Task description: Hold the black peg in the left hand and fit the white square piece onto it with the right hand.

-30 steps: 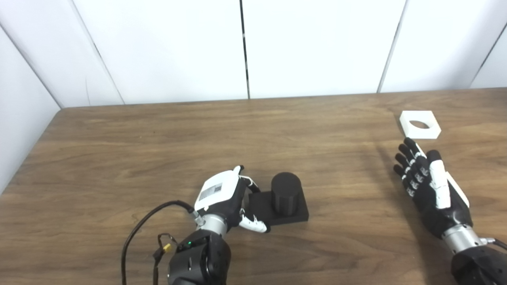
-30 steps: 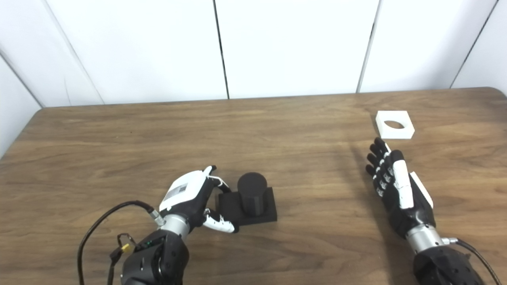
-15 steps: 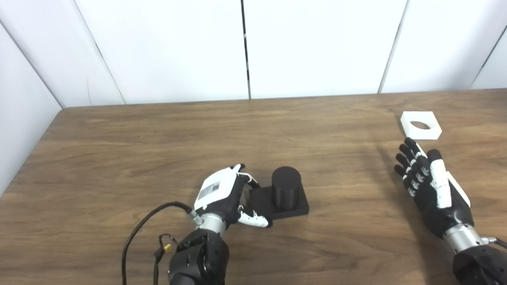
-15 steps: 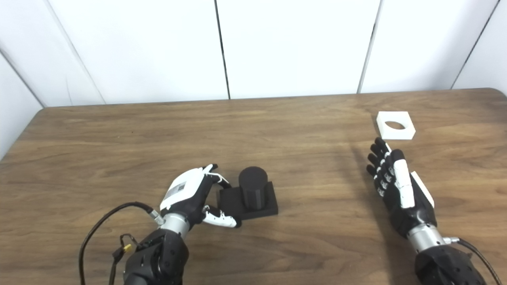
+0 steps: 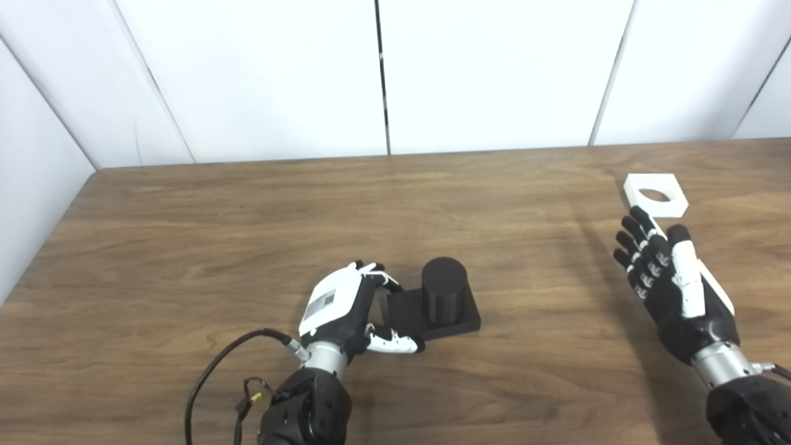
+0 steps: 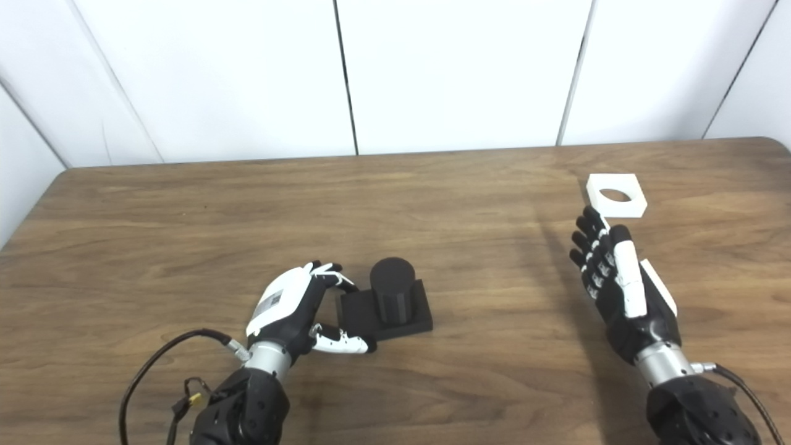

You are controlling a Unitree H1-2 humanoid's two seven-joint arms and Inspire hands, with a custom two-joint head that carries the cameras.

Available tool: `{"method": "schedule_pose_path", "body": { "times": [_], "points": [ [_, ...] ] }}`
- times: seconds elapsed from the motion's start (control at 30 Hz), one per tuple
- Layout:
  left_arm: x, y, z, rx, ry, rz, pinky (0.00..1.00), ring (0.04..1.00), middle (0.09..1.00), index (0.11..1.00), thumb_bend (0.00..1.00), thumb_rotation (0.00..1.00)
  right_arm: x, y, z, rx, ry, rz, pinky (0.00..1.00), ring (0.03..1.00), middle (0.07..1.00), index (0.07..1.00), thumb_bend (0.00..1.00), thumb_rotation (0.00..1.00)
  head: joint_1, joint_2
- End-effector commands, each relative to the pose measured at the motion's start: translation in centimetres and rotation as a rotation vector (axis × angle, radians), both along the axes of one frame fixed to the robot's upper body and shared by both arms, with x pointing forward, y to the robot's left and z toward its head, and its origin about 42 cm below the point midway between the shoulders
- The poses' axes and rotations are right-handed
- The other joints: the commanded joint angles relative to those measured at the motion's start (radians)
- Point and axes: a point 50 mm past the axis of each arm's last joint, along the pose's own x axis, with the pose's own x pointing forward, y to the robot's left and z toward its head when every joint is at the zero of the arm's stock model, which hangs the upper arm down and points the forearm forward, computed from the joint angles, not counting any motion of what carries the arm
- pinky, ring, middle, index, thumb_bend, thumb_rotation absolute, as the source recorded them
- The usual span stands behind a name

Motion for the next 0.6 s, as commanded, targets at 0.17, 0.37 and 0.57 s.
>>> {"method": "schedule_pose_path", "body": {
  "times": [0.17, 0.37, 0.57],
  "points": [
    [0.3, 1.3, -1.3, 0.052, 0.073, 0.009, 1.00, 1.000, 0.917, 0.487, 0.51, 0.06, 2.3, -1.2, 5.8, -0.076, -0.153, -0.008, 1.00, 1.000, 1.000, 1.000, 0.56, 1.00, -0.025, 0.001],
    [0.6, 2.0, -1.2, 0.071, 0.081, 0.012, 1.00, 1.000, 0.907, 0.487, 0.51, 0.06, 5.3, -2.8, 11.5, -0.426, -0.292, -0.079, 1.00, 0.987, 0.938, 0.966, 0.62, 0.75, -0.094, -0.011],
    [0.7, 2.3, -1.2, 0.084, 0.090, 0.006, 1.00, 1.000, 0.917, 0.488, 0.51, 0.06, 7.8, -3.5, 14.2, -0.610, -0.308, -0.121, 0.99, 0.950, 0.918, 0.928, 0.65, 0.58, -0.111, -0.008]
  ]
}}
